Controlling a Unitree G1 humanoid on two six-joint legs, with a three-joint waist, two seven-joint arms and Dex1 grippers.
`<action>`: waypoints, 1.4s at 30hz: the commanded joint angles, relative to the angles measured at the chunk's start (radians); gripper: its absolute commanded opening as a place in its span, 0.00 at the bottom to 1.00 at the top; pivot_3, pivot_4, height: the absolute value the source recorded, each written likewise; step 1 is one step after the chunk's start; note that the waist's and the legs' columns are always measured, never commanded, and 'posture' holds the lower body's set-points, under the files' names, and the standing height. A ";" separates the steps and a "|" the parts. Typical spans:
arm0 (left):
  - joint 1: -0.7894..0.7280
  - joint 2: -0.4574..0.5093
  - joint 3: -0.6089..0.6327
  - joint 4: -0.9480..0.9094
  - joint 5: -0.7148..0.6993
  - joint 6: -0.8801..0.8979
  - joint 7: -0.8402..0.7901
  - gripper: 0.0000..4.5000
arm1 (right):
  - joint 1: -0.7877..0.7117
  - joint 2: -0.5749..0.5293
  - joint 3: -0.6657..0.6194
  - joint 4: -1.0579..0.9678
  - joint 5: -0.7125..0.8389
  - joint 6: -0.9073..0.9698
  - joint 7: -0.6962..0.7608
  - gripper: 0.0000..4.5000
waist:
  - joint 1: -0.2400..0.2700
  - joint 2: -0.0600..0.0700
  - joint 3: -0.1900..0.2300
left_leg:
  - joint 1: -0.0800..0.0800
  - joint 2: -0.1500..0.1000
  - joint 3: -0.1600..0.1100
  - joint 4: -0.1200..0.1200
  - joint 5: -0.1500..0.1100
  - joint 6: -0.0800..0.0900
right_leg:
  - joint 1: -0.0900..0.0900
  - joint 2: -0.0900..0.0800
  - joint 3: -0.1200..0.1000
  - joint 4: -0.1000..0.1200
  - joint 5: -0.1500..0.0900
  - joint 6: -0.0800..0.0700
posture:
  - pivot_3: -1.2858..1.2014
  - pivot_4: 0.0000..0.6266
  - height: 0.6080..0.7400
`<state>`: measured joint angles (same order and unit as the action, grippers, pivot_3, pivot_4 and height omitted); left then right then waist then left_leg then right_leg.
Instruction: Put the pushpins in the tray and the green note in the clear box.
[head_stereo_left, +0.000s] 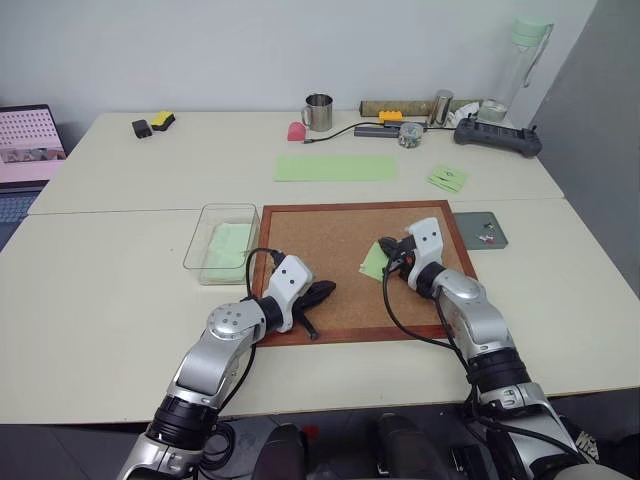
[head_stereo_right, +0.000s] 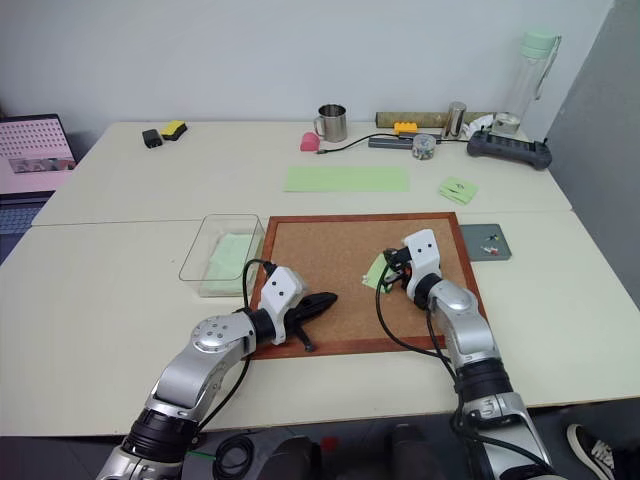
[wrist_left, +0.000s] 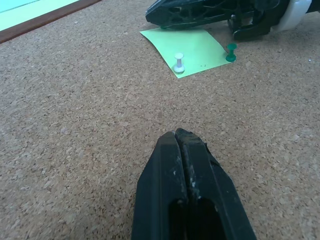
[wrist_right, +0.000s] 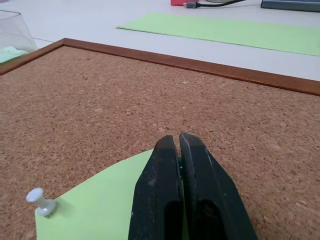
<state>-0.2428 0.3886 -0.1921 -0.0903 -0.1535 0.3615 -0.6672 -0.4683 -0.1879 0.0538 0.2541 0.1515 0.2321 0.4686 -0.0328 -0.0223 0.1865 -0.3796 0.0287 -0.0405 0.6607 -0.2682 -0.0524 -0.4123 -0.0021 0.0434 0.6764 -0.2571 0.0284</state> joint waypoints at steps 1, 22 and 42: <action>0.017 0.006 -0.010 0.034 0.022 0.021 0.011 0.00 | 0.006 -0.004 -0.010 -0.157 0.051 0.010 0.036 0.01 | 0.000 0.000 0.000 | 0.000 0.000 0.000 0.000 0.000 0.000 | 0.000 0.000 0.000 0.000 0.000 0.000 | 0.52 0.24 1.00; 0.012 0.008 -0.016 0.047 0.025 0.009 0.002 0.00 | -0.047 -0.117 -0.212 -0.119 0.074 0.027 -0.098 0.01 | 0.000 0.000 0.000 | 0.002 0.000 0.000 0.000 0.000 0.000 | 0.002 0.000 0.000 0.000 -0.002 0.003 | 0.52 0.24 1.00; 0.012 0.011 0.008 0.035 0.020 0.007 0.018 0.00 | -0.247 -0.254 -0.294 0.418 0.036 -0.112 -0.144 0.35 | -0.001 0.001 -0.001 | 0.002 0.000 0.001 0.000 0.000 0.000 | 0.002 0.000 0.001 0.000 -0.001 0.000 | 0.52 0.24 1.00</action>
<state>-0.2477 0.3889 -0.1908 -0.0723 -0.1533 0.3435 -0.6672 -0.7000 -0.4281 -0.2151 0.6827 0.1786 0.1530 0.3246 -0.0341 -0.0215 0.1859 -0.3779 0.0284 -0.0394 0.6604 -0.2682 -0.0522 -0.4106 -0.0021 0.0445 0.6762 -0.2579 0.0287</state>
